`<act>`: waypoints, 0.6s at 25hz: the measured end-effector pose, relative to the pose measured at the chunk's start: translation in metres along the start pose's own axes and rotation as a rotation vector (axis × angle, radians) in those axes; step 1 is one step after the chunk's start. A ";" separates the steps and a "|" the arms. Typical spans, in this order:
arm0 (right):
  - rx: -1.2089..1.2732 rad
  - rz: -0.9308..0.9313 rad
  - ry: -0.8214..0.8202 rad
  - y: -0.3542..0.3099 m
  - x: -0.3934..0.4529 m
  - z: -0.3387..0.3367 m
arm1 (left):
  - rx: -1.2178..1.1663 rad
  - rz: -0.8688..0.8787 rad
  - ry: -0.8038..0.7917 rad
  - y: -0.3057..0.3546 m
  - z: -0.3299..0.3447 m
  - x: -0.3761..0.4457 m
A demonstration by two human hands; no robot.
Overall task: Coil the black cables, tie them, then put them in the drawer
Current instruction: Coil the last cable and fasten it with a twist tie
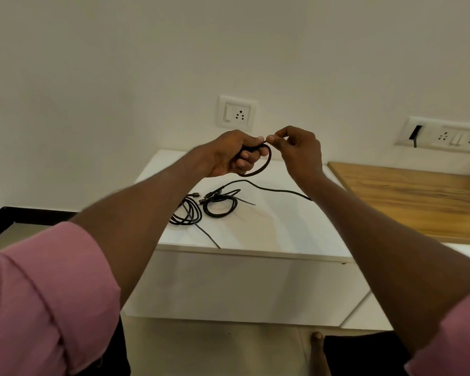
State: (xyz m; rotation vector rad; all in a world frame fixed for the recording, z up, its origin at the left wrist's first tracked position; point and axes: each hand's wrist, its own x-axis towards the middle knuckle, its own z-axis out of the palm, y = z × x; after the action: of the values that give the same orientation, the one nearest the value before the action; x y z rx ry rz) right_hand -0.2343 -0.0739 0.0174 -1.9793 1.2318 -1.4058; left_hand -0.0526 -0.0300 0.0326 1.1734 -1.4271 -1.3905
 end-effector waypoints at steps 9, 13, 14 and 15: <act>-0.174 0.140 -0.442 0.010 -0.013 0.006 | -0.603 0.228 0.133 0.008 0.003 0.004; -0.288 0.037 -0.621 0.001 -0.017 0.016 | -0.783 0.328 0.170 0.013 -0.005 0.006; -0.297 -0.004 -0.631 -0.004 -0.017 0.019 | -0.687 0.340 0.207 0.013 -0.004 0.007; -0.296 -0.040 -0.634 -0.008 -0.016 0.022 | -0.530 0.343 0.260 0.012 -0.004 0.010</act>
State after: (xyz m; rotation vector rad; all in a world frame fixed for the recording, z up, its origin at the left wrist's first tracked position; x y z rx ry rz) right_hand -0.2121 -0.0597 0.0063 -2.3891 1.1348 -0.5348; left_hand -0.0520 -0.0409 0.0438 0.6954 -0.9392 -1.2157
